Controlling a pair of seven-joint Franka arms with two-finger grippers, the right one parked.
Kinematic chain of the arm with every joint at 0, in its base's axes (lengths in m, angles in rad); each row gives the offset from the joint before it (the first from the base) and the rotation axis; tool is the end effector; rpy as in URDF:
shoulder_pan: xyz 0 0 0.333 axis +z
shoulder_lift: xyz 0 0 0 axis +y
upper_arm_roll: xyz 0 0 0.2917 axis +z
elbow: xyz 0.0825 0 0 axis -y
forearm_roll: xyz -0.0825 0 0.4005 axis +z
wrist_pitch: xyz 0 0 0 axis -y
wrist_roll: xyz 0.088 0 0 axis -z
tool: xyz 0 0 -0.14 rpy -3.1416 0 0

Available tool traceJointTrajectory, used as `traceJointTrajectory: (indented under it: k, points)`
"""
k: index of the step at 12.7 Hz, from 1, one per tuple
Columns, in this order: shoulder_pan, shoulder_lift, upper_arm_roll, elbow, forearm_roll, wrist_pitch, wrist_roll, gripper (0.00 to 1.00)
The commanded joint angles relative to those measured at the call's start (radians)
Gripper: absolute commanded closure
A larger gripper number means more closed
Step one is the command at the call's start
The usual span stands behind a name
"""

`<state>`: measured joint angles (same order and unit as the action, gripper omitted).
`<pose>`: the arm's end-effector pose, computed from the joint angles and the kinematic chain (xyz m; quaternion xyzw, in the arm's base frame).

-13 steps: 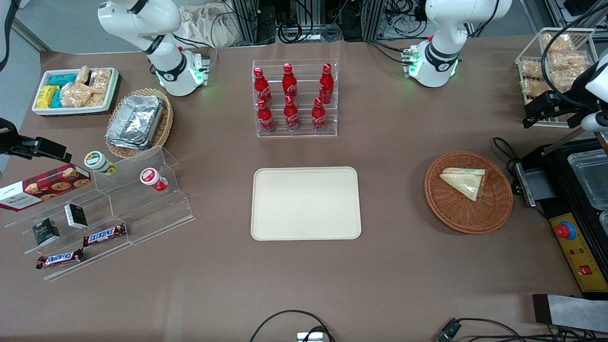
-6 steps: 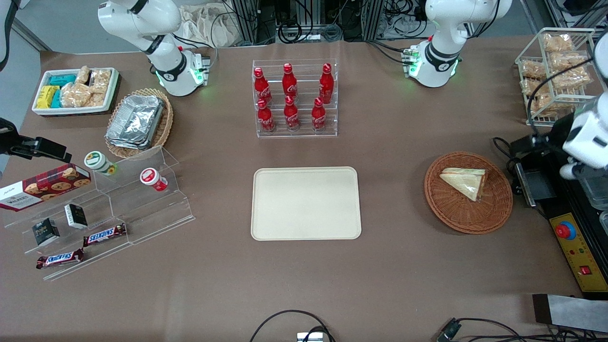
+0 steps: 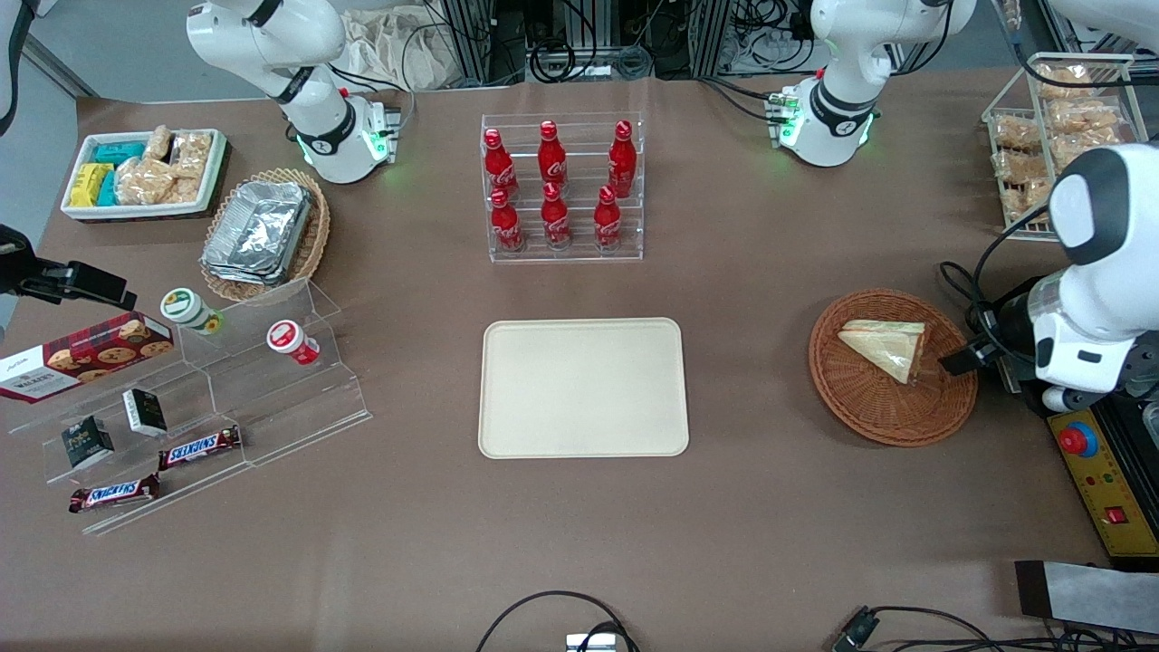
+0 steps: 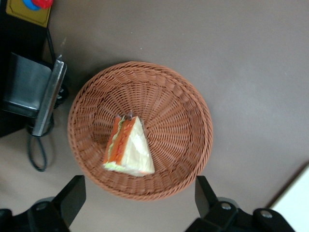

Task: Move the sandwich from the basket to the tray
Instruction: 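Move the left gripper toward the wicker basket holding the sandwich, then lower the open left gripper over the wrapped sandwich in the basket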

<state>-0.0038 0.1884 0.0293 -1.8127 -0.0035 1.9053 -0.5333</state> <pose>0.6081 0.0147 0.3643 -0.9600 -0.2760 0.0460 0.0131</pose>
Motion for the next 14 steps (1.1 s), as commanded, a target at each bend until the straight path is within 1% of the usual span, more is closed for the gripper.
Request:
traceJointTrajectory:
  k: [1, 5, 10, 14]
  points:
    - [0.005, -0.006, -0.005, -0.133, 0.008, 0.148, -0.123, 0.0]
    - [0.005, -0.017, -0.003, -0.313, 0.01, 0.323, -0.192, 0.0]
    - [0.005, -0.041, -0.002, -0.375, 0.01, 0.328, -0.244, 0.0]
    - [0.013, -0.043, -0.002, -0.401, 0.01, 0.351, -0.246, 0.0]
